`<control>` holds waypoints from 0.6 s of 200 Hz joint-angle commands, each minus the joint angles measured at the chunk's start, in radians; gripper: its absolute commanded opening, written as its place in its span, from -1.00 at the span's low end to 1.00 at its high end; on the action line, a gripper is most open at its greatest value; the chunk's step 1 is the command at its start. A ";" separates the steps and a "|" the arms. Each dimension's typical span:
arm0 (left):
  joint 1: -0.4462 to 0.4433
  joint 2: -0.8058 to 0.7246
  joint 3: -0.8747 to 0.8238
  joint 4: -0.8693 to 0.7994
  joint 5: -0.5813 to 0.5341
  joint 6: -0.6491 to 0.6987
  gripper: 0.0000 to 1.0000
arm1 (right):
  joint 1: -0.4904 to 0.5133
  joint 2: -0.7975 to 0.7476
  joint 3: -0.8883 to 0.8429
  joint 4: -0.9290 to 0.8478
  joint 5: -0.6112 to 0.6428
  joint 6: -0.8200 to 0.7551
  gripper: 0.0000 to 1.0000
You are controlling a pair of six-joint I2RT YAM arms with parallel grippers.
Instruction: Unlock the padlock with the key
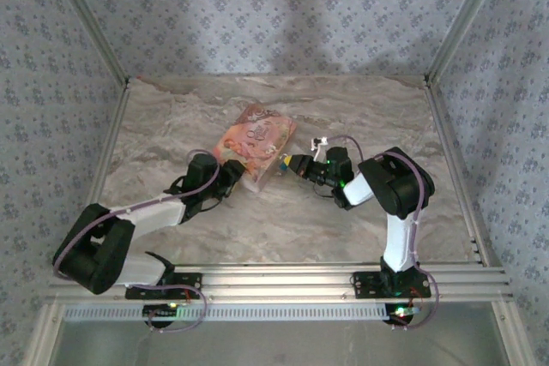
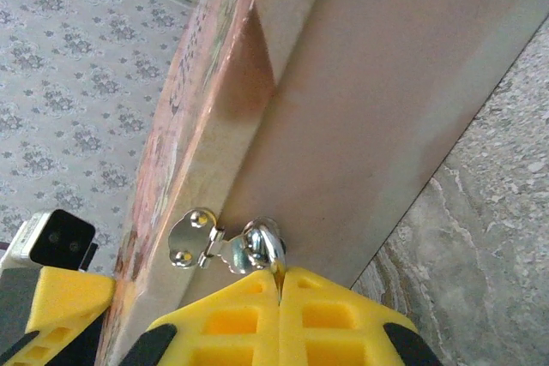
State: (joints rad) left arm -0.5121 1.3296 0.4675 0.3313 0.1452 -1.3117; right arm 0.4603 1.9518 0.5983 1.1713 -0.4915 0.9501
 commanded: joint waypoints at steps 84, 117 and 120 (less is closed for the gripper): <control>0.133 -0.094 -0.034 -0.241 0.007 0.112 0.11 | -0.049 -0.197 -0.044 -0.159 0.050 -0.177 -1.00; 0.200 -0.068 -0.002 -0.252 0.042 0.164 0.14 | -0.047 -0.408 -0.037 -0.508 0.047 -0.369 -1.00; 0.206 -0.062 0.002 -0.249 0.047 0.171 0.14 | -0.046 -0.428 -0.031 -0.553 0.043 -0.384 -1.00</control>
State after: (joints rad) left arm -0.3550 1.2327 0.4511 0.2008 0.1879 -1.2091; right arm 0.4183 1.6627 0.5522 0.9253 -0.4541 0.7525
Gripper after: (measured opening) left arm 0.565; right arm 0.061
